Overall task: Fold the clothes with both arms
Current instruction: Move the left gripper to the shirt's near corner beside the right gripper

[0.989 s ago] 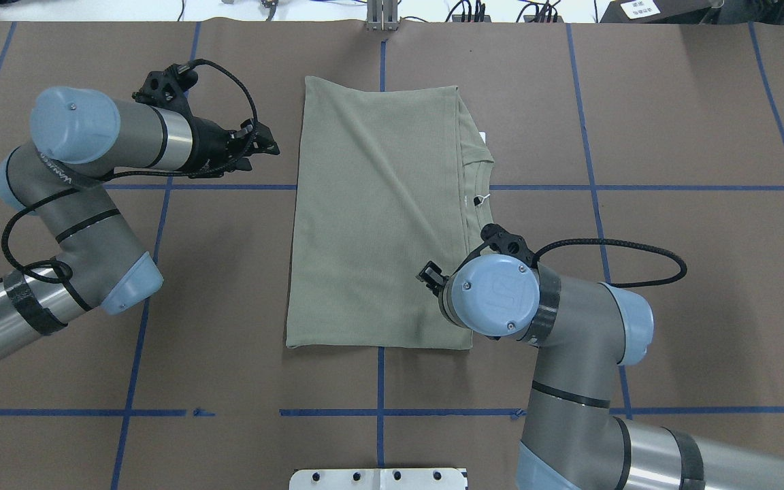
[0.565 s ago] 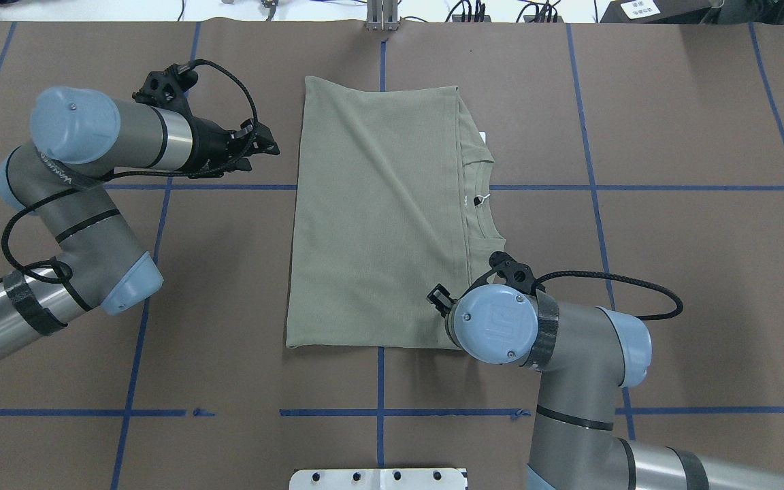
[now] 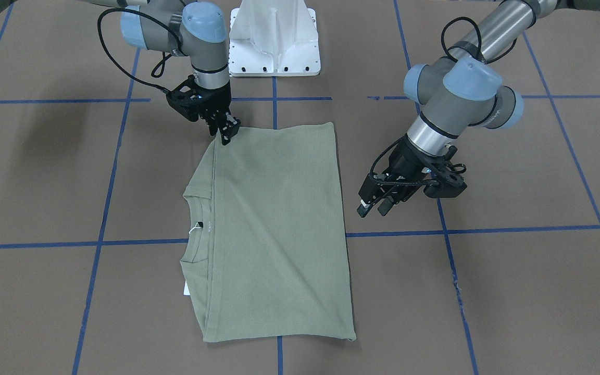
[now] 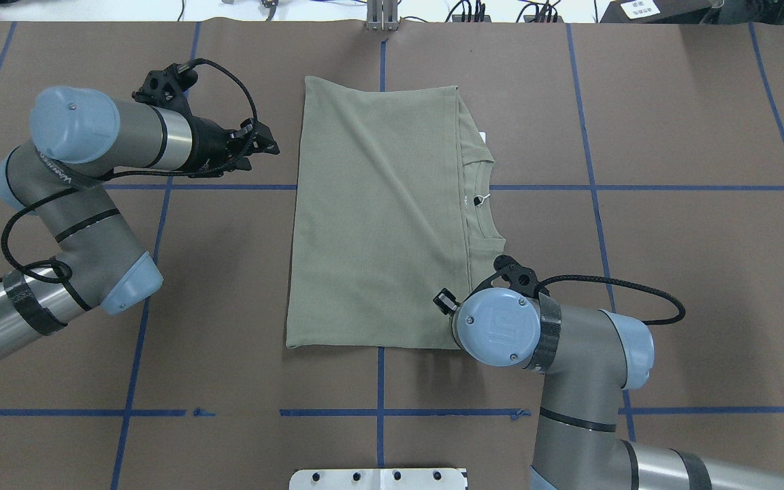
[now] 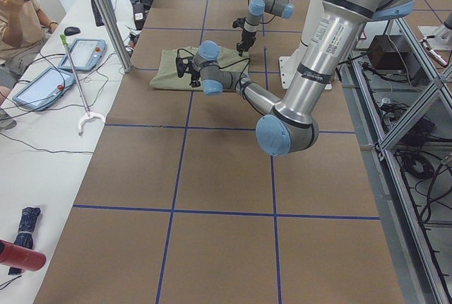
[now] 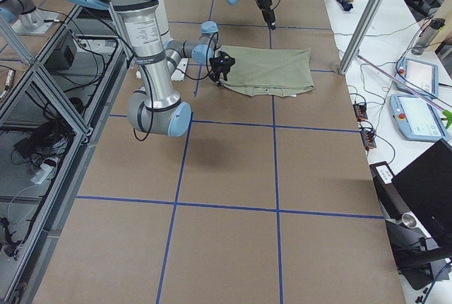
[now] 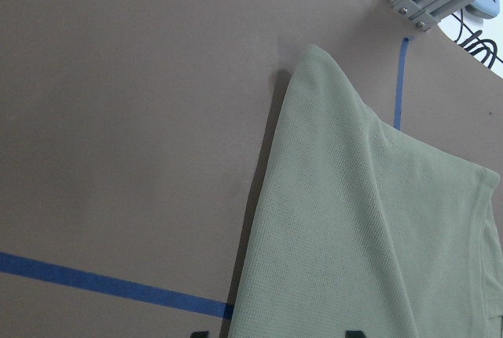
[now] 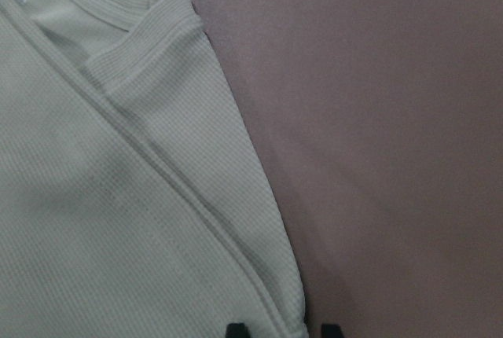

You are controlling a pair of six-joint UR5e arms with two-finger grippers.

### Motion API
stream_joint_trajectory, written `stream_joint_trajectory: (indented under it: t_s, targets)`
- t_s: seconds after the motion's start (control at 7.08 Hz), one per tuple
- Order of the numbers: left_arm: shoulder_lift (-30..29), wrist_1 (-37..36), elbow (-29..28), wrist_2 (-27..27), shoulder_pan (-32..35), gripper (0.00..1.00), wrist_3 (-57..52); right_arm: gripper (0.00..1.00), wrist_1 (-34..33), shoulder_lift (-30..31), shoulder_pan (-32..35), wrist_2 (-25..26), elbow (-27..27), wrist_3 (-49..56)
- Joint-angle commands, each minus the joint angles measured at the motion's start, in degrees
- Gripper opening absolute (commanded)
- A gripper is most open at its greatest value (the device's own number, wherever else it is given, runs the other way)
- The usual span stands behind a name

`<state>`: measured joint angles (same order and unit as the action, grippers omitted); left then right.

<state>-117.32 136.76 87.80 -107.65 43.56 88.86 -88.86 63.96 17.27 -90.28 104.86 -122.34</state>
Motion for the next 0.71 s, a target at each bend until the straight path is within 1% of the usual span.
stream_joint_trajectory:
  t_s: [0.0, 0.28, 0.42, 0.57]
  targets:
    - [0.3, 0.0, 0.5, 0.2, 0.2, 0.65, 0.0, 0.00, 0.1, -0.4, 1.3, -0.2, -0.7, 0.8]
    - [0.6, 0.0, 0.6, 0.0, 0.1, 0.65, 0.1, 0.00, 0.1, -0.5, 1.7, -0.8, -0.3, 0.9]
    - [0.5, 0.0, 1.0, 0.0, 0.1, 0.65, 0.7, 0.00, -0.1, -0.3, 1.9, -0.9, 1.6, 0.8]
    - [0.6, -0.4, 2.2, 0.1, -0.2, 0.65, 3.9, 0.00, -0.1, 0.4, 2.1, -1.5, 3.1, 0.7]
